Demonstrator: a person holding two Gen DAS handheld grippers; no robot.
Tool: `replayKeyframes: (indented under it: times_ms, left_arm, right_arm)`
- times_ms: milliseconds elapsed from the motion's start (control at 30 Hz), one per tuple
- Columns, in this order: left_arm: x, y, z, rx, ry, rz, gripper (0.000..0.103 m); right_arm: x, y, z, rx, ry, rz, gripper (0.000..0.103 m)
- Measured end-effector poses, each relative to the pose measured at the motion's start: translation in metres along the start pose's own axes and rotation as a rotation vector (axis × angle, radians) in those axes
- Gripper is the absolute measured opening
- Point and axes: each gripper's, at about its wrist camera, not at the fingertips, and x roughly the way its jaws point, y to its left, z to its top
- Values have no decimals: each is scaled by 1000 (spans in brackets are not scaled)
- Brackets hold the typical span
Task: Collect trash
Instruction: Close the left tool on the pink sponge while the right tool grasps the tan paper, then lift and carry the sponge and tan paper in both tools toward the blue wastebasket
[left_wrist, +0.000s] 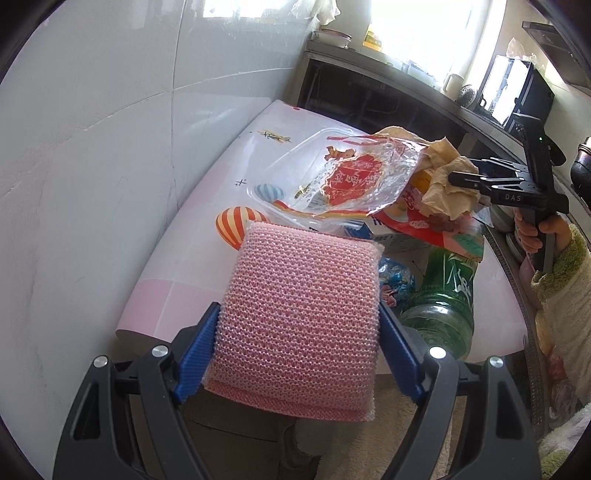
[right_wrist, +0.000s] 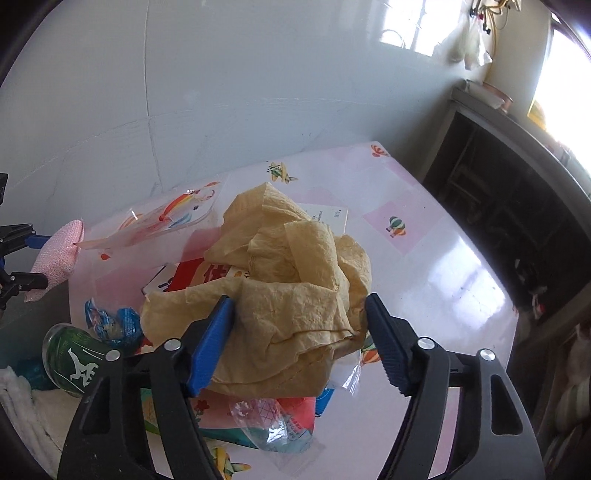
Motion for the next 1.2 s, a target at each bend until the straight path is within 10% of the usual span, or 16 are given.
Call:
replayKeyframes:
  times_ms: [333,1200]
  left_arm:
    - [-18,1,-6,-31,-43,-2,80]
    - [-80,-43,25,14,-236,-112,79]
  right_arm:
    - [-16,-1,-4,83,-28,21,13]
    - [-176,6,-67,441,-411,-262,9]
